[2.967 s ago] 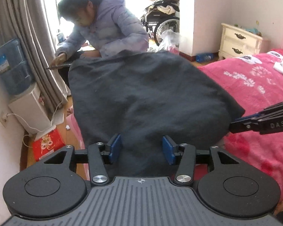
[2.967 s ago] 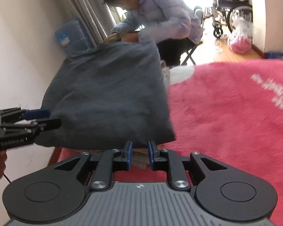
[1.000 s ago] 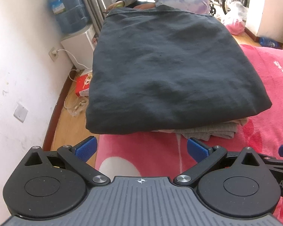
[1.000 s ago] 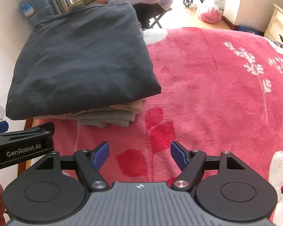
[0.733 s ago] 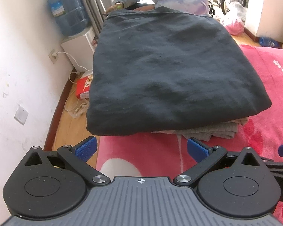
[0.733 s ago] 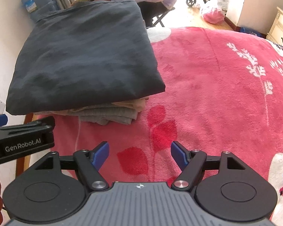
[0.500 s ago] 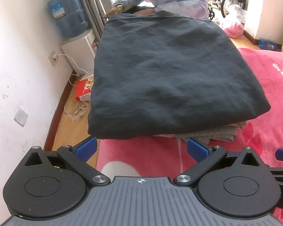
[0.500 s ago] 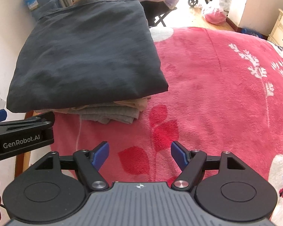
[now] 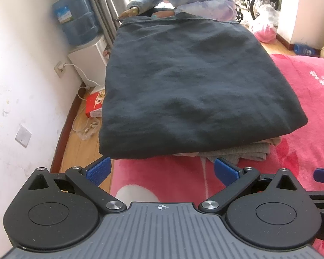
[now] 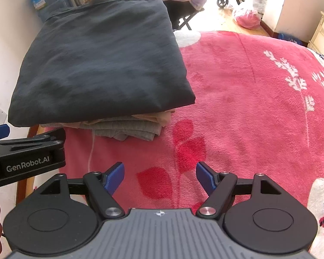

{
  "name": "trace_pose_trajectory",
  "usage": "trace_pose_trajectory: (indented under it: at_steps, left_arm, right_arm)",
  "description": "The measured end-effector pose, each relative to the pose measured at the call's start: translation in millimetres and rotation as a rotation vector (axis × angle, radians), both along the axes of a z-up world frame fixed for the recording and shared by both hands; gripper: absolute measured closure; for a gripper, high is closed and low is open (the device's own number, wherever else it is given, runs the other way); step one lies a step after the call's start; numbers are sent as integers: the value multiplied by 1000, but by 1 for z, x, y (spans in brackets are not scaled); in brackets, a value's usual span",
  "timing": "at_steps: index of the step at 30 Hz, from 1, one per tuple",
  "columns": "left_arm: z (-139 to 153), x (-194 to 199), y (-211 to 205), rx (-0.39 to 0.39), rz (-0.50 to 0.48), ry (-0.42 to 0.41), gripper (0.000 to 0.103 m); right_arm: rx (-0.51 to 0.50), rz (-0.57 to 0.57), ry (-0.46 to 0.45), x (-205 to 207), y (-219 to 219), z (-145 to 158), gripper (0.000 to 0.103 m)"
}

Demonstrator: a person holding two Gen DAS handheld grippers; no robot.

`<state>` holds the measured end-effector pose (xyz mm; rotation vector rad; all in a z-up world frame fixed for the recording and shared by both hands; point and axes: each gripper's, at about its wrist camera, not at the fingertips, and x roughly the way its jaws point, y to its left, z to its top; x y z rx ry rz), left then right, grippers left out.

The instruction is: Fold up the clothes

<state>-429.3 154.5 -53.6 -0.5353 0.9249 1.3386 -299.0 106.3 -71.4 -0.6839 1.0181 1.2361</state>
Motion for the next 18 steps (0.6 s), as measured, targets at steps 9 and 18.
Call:
trace_pose_trajectory:
  at_steps: [9,18]
  left_arm:
    - [5,-10,7,25,-18,-23,1]
    - [38,-58,42,150,-25,-89,0]
  right_arm:
    - [64,-56,3,13,-1,9,27]
    - [421,-11,-1,36,-10,49,28]
